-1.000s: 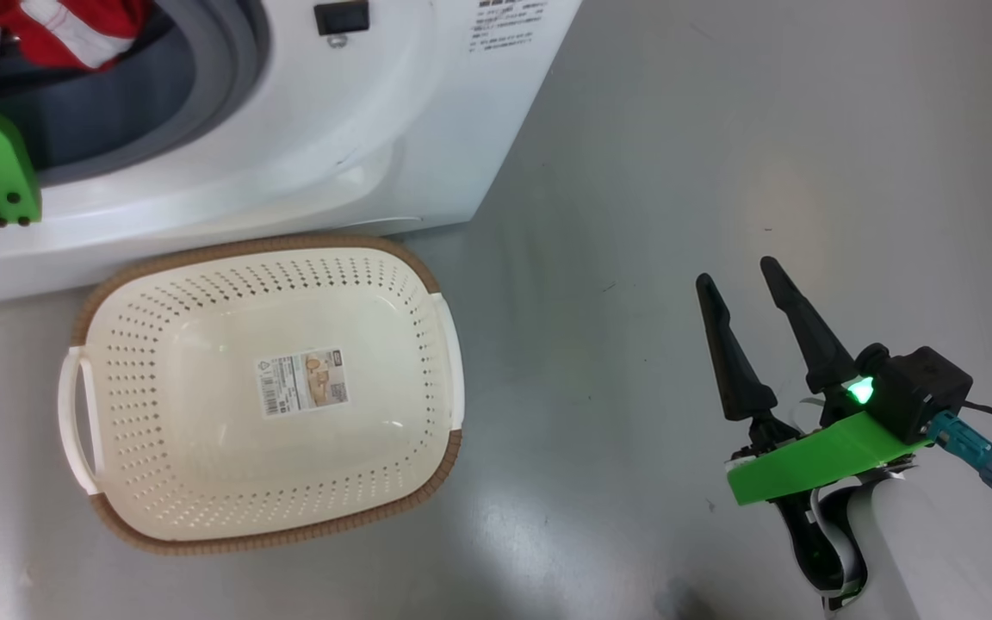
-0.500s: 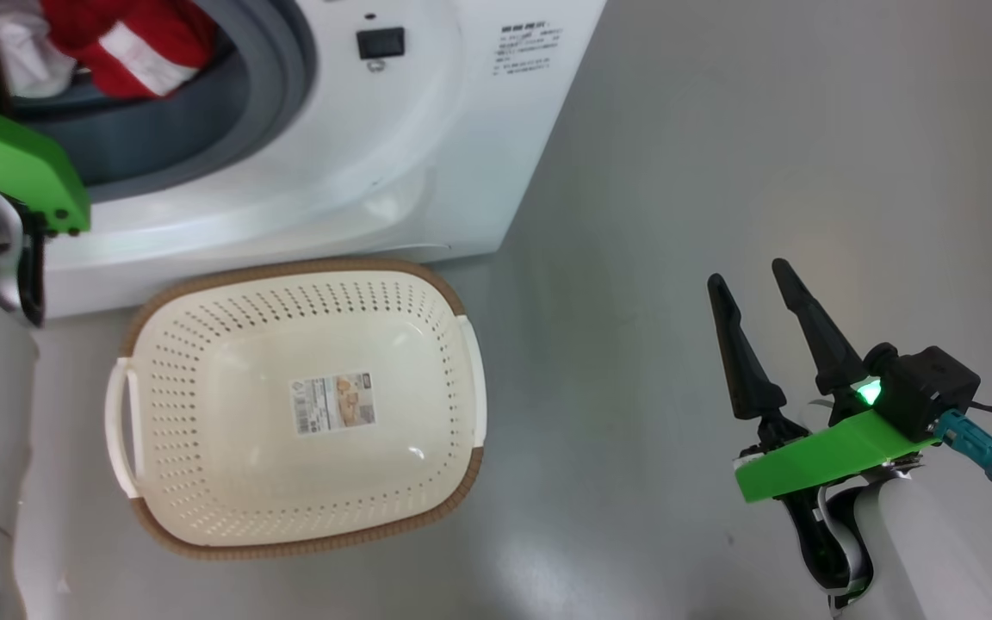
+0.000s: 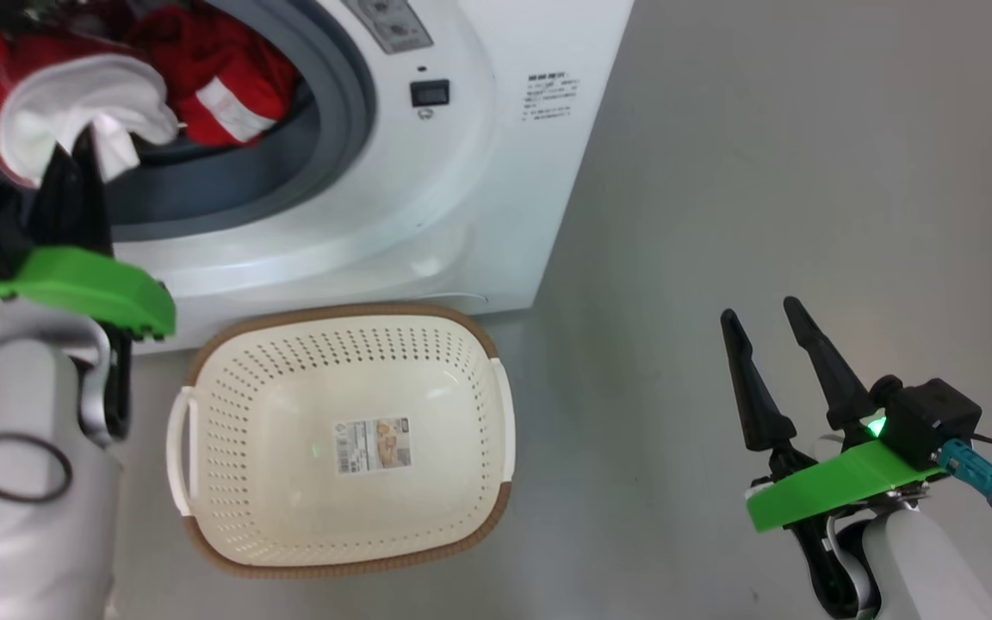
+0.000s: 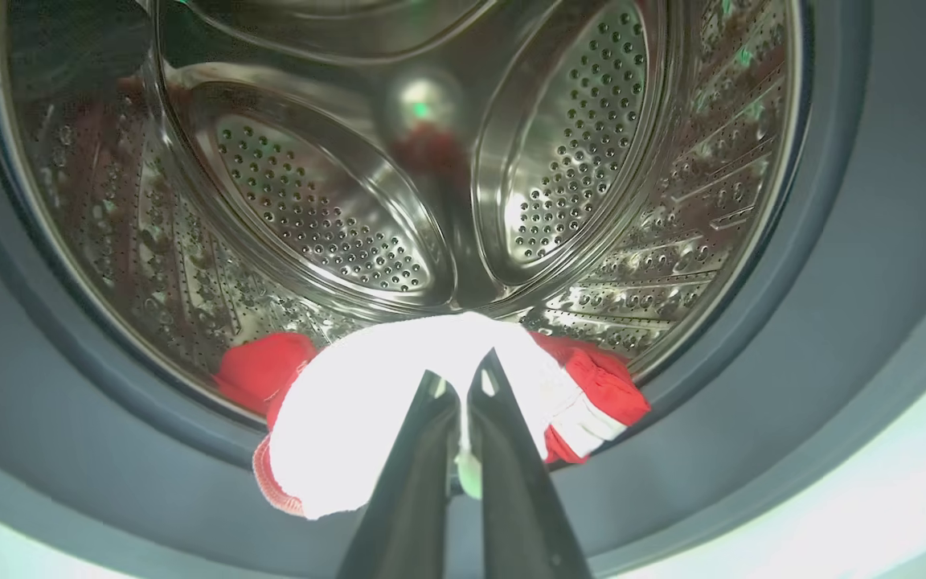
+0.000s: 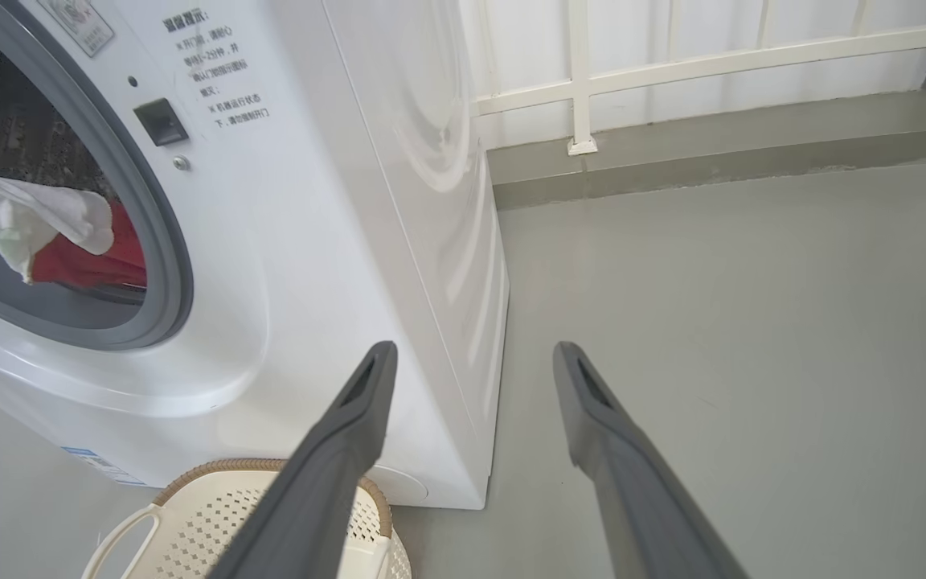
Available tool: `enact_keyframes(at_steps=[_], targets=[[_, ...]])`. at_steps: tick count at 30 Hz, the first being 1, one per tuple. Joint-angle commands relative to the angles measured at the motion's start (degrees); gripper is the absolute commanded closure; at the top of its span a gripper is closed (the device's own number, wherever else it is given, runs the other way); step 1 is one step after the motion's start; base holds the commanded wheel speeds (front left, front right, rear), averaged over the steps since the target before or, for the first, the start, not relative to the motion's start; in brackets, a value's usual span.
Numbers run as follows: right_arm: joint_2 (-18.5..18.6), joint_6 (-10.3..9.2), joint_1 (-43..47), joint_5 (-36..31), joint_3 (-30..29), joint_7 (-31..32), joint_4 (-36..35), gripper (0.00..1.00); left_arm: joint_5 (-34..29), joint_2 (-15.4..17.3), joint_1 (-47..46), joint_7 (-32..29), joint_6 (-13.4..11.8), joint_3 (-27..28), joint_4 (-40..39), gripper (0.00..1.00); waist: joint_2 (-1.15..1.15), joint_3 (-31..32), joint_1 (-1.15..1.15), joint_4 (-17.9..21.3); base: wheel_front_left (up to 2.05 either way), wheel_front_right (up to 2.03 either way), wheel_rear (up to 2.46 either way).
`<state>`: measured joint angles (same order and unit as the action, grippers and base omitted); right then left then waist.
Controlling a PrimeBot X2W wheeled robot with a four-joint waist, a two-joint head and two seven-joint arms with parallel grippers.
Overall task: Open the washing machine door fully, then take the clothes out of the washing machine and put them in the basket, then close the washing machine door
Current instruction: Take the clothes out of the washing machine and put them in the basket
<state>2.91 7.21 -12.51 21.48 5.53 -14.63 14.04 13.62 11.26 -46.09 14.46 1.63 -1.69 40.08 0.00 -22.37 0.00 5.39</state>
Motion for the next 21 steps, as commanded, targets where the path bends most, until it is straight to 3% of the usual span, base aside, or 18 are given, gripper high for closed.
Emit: enact_keyframes(at_steps=[1, 21], targets=[[0.0, 0.28, 1.3, -0.5, 0.8, -0.4, -1.0, 0.0, -1.1, 1.6, 2.6, 0.5, 0.5, 2.4, -3.8, 1.0, 0.0, 1.9, 0.0, -1.3, 0.0, 0.0, 0.0], [0.0, 0.28, 2.7, -1.1, -0.3, -0.4, -1.2, 0.0, -5.1, -5.1, 15.8, 0.5, 3.6, 10.0, -32.7, 1.0, 0.0, 3.5, 0.0, -3.0, 0.0, 0.0, 0.0]])
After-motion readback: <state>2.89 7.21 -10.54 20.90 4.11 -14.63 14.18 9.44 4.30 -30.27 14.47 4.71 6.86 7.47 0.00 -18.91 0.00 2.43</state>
